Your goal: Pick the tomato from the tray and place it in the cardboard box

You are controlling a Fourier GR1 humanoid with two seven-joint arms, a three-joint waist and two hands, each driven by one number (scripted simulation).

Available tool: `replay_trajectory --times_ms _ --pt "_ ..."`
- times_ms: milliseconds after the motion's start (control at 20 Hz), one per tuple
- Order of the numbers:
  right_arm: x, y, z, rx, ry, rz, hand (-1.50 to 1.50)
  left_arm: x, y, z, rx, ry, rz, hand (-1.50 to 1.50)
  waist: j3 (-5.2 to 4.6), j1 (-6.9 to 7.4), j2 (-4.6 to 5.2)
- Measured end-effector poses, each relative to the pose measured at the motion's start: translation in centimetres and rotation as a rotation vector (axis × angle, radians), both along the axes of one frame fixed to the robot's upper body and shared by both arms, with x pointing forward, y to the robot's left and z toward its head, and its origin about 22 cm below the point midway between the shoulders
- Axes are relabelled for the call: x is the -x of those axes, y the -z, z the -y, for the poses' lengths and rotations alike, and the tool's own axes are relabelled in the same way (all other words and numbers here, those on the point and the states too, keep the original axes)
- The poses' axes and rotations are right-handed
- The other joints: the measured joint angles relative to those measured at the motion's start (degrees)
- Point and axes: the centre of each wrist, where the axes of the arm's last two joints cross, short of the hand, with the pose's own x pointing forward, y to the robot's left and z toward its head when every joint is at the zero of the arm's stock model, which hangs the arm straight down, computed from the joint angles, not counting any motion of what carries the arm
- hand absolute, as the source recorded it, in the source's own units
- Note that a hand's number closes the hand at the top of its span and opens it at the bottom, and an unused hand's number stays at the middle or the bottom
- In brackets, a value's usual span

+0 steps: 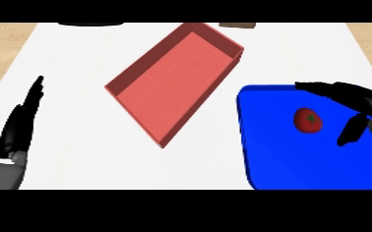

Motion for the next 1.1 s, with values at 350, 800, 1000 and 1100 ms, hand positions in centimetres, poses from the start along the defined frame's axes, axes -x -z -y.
replay_trajectory --times_ms 350,800,1000,1100 --pt "0.3 -0.5 -1.3 -0.037 -0.044 0.012 -1.50 0.1 -0.9 -0.4 0.008 -0.004 -0.004 0.00 -0.04 -0.39 -0.15" --pt "2.3 -0.7 -2.9 0.016 -0.065 -0.010 -1.50 0.7 -0.6 -0.6 0.001 -0.007 -0.006 0.00 -0.03 -0.45 -0.16" --pt "2.0 0.2 -3.9 0.062 -0.042 -0.045 -1.50 1.0 -0.1 -0.6 0.002 -0.011 -0.006 0.00 -0.03 -0.27 -0.09" --pt "1.8 1.0 -4.2 0.076 -0.031 -0.055 -1.50 1.0 -0.1 -0.3 -0.001 -0.006 0.000 0.00 -0.02 -0.16 -0.06"
